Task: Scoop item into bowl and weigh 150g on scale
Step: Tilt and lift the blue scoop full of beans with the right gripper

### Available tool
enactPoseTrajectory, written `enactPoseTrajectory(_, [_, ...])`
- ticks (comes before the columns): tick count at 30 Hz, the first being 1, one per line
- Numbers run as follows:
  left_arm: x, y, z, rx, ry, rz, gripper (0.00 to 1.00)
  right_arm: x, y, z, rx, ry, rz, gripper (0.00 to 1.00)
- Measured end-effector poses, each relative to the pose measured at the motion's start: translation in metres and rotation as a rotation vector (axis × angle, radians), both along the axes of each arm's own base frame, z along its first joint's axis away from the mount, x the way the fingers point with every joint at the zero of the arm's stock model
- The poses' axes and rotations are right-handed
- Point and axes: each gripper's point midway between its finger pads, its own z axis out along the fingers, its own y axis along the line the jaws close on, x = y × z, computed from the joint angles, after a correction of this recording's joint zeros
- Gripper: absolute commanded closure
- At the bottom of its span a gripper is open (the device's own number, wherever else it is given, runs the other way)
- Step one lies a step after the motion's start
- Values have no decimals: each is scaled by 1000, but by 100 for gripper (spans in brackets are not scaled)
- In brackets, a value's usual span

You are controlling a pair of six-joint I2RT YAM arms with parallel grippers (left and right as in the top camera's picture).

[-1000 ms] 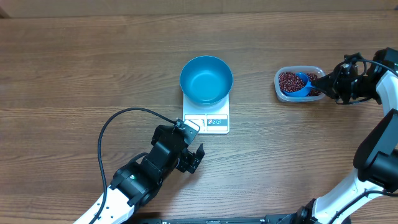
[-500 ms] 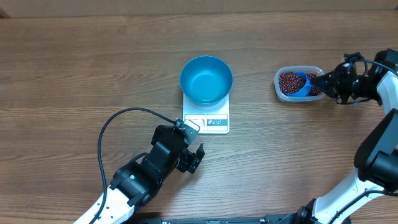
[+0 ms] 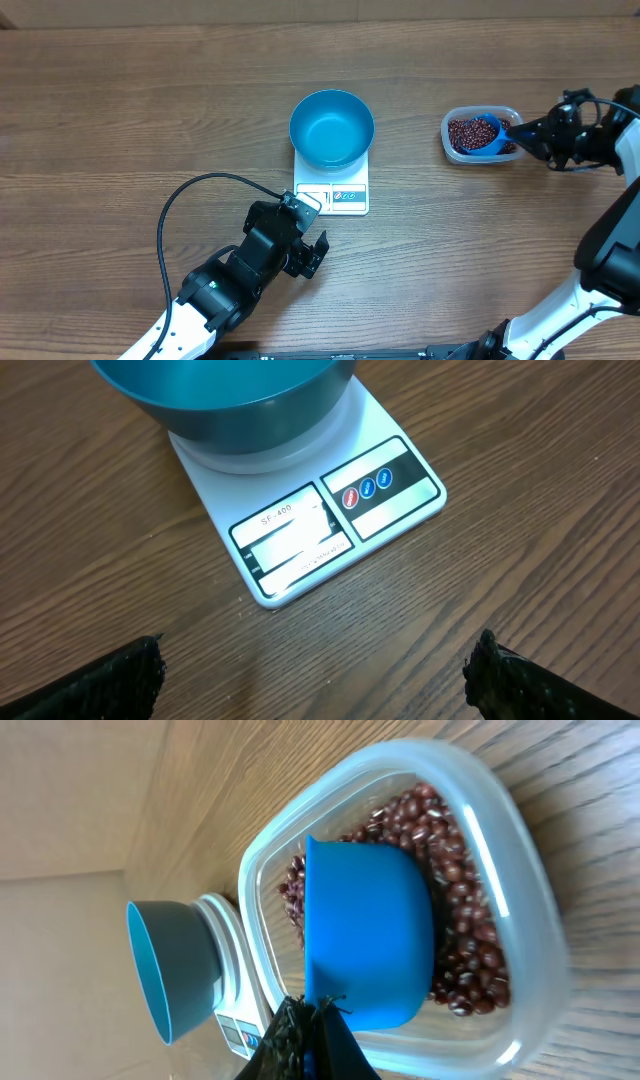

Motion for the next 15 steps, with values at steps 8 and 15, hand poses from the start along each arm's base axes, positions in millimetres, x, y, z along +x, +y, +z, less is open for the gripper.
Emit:
enactPoseTrajectory(8, [0,0,0,0,0,0,1,-3,-4,5,31,-25,0,96])
enactPoseTrajectory(15, [0,0,0,0,0,0,1,-4,-3,6,37,-27,3,96])
